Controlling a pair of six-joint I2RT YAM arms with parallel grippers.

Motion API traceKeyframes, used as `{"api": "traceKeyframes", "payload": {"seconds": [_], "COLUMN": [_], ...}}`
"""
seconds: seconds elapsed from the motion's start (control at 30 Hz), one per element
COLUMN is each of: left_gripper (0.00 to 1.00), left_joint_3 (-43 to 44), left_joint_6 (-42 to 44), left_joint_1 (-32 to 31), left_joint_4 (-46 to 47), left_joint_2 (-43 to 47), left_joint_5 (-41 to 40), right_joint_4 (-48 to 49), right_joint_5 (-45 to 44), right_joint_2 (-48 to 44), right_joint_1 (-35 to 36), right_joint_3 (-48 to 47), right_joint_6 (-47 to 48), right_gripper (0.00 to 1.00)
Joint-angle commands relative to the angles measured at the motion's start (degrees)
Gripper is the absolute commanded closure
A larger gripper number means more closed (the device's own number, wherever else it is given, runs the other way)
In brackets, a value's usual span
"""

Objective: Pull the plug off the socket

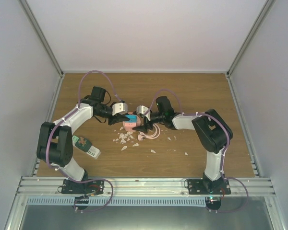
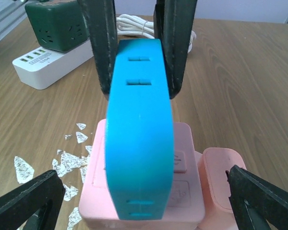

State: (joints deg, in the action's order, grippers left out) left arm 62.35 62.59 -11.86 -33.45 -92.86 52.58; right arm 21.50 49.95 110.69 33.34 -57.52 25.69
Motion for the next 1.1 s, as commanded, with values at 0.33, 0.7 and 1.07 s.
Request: {"api": "traceKeyframes", "payload": {"seconds": [0.33, 0.7, 1.07], "left_gripper": [0.79, 0.80, 0.86], "left_joint_3": [-0.76, -0.82, -0.91], "left_joint_6": [0.68, 0.45, -2.89], "left_joint_1": [-0.42, -0.53, -0.45], "left_joint_4": [0.93, 0.89, 2.66], "left_joint_2": [1.28, 1.24, 2.82], "left_joint_5": [0.87, 1.73, 6.22], "right_joint_4": [5.31, 5.99, 5.46], "right_joint_5": [-2.24, -1.55, -1.47], "right_joint_2": [3.29, 5.55, 6.00], "right_joint_1": [0.50, 0.50, 0.50], "right_joint_3": [2.72, 0.53, 0.65], "right_joint_6": [1.20, 0.27, 0.36], "right_gripper": [0.12, 0.20, 0.49]}}
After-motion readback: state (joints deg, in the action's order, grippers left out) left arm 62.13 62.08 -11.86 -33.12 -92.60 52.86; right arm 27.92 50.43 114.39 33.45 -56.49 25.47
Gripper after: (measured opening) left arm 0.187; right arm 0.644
